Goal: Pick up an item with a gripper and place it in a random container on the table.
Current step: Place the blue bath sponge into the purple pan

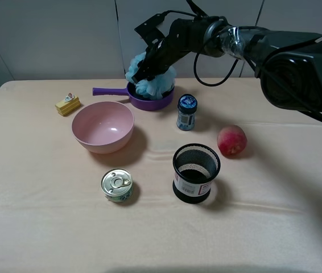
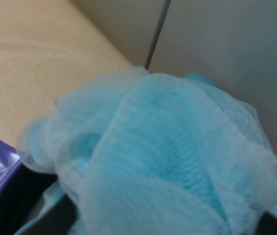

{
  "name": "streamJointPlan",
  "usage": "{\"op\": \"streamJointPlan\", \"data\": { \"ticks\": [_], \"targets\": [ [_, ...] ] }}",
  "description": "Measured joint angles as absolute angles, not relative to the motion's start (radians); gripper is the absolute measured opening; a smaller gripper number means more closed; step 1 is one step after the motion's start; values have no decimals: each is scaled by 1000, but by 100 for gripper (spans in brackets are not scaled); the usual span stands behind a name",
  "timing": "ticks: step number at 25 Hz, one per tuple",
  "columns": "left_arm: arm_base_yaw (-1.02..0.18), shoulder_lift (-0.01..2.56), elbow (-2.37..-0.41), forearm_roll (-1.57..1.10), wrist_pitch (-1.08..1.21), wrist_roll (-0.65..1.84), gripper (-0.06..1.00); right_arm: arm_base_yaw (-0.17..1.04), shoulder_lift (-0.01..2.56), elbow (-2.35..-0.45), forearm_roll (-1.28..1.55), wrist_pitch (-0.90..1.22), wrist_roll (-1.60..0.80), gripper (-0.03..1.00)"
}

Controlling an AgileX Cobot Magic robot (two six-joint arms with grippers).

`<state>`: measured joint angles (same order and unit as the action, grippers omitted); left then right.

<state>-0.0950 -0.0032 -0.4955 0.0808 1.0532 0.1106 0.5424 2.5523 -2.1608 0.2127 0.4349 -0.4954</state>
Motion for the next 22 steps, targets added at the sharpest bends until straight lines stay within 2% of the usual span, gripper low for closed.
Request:
{"op": "streamJointPlan", "data": {
  "ticks": [4, 6, 22],
  "targets": [
    [-95, -3, -496, 81, 1053, 111, 93, 542, 2552, -2161, 213, 428, -495, 60],
    [-95, -3, -496, 81, 1053, 111, 93, 542, 2552, -2161, 213, 426, -495, 66],
    [-95, -3, -496, 81, 1053, 111, 93, 542, 2552, -2161, 215, 425, -477, 69]
  ]
}}
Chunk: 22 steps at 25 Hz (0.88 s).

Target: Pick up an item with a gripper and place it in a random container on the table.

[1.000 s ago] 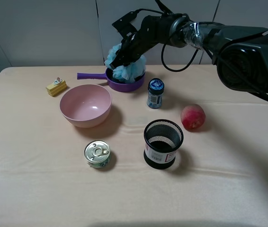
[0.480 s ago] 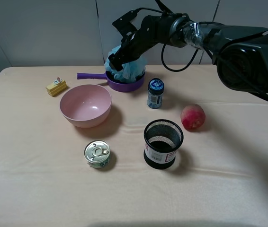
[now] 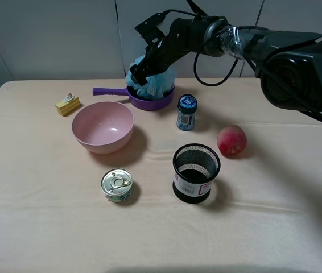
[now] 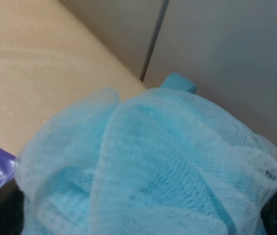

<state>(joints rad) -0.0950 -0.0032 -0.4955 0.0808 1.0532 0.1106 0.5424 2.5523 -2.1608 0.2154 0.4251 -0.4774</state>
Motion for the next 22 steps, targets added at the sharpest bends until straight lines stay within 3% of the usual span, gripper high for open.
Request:
{"op": "streamJointPlan", "data": {
  "ticks": [22],
  "targets": [
    [-95, -3, -496, 81, 1053, 111, 93, 542, 2419, -2161, 219, 580, -469, 69]
  ]
}}
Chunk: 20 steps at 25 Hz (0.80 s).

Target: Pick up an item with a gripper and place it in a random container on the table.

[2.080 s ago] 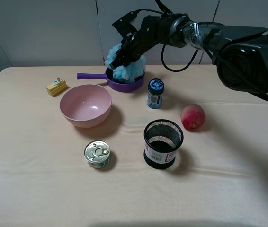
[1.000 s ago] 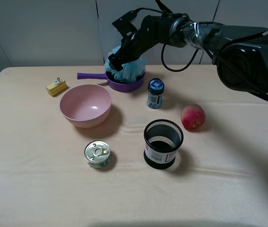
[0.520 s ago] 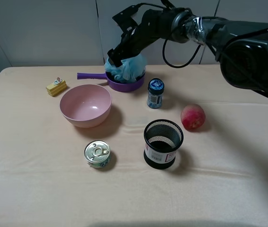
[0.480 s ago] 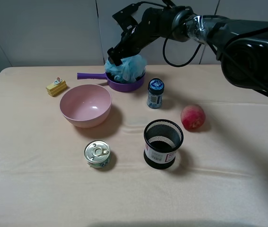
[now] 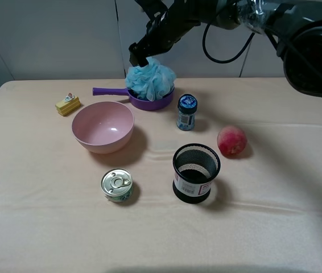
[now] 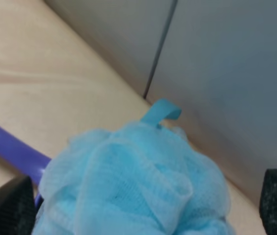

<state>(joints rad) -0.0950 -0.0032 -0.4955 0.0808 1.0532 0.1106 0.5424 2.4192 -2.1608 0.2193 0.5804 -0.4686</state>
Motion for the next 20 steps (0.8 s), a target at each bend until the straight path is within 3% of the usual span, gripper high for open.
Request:
{"op": "streamJointPlan", "data": {
  "ticks": [20],
  "targets": [
    [-95, -3, -496, 81, 1053, 111, 92, 542, 2268, -2161, 156, 1043, -429, 69]
  ]
}}
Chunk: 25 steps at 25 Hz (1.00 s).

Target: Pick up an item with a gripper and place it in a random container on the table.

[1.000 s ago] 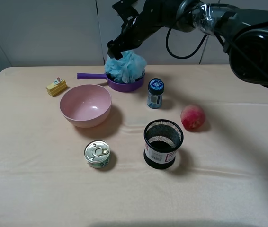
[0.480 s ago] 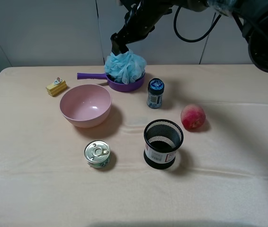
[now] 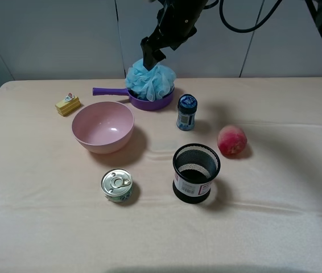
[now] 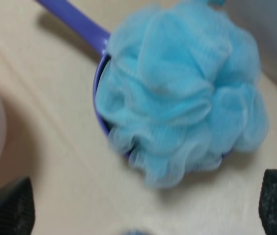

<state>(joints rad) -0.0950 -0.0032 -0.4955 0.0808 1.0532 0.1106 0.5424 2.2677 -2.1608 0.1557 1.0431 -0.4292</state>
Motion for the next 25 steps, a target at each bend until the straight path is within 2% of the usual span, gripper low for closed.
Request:
{"op": "streamJointPlan", "data": {
  "ticks": [8, 14, 25],
  "targets": [
    [-95, -3, -496, 81, 1053, 111, 92, 542, 2239, -2161, 100, 1191, -368, 69],
    [-95, -3, -496, 81, 1053, 111, 92, 542, 2195, -2154, 86, 1213, -331, 69],
    [-95, -3, -496, 82, 1053, 111, 92, 542, 2000, -1896, 84, 1215, -297, 69]
  ]
}}
